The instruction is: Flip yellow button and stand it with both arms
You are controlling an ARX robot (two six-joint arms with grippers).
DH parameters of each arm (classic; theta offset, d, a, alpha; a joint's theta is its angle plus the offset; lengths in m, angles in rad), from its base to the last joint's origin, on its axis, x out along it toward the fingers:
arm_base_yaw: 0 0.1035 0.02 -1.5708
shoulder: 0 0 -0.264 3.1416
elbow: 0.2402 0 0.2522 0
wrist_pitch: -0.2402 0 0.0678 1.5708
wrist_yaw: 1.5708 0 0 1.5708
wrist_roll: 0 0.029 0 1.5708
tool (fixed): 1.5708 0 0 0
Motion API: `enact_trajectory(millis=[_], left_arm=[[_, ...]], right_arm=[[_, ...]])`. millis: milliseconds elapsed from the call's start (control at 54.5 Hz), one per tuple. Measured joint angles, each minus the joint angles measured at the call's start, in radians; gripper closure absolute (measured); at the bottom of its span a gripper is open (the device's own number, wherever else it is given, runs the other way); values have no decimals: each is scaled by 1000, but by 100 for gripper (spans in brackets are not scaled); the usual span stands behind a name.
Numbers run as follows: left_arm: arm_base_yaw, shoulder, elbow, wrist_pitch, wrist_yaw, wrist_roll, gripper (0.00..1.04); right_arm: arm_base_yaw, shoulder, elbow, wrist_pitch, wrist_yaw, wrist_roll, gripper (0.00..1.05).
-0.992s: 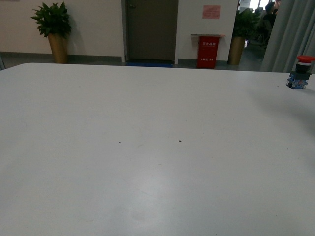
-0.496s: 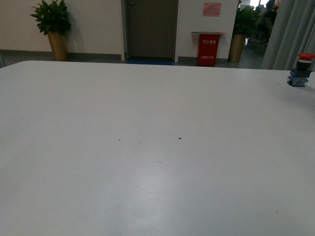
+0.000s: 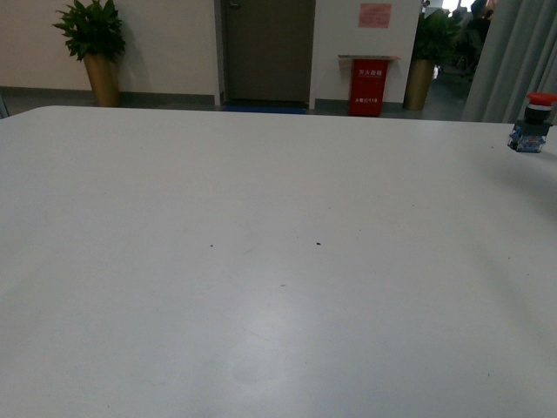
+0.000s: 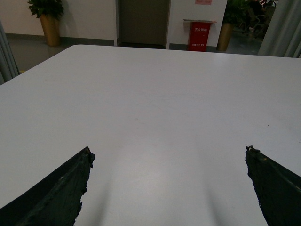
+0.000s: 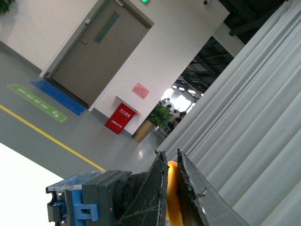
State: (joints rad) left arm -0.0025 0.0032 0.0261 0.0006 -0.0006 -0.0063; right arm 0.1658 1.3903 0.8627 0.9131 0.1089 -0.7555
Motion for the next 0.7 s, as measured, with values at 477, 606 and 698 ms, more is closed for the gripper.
enact_trajectory(millis=[477, 606, 698], left_arm=[[0, 0, 0, 0, 0, 0, 7], [0, 0, 0, 0, 0, 0, 7], [0, 0, 0, 0, 0, 0, 7]], right_arm=[[37, 17, 2, -91, 3, -319, 100], [62, 21, 39, -201, 80, -344, 100], [77, 37, 81, -258, 138, -351, 100]])
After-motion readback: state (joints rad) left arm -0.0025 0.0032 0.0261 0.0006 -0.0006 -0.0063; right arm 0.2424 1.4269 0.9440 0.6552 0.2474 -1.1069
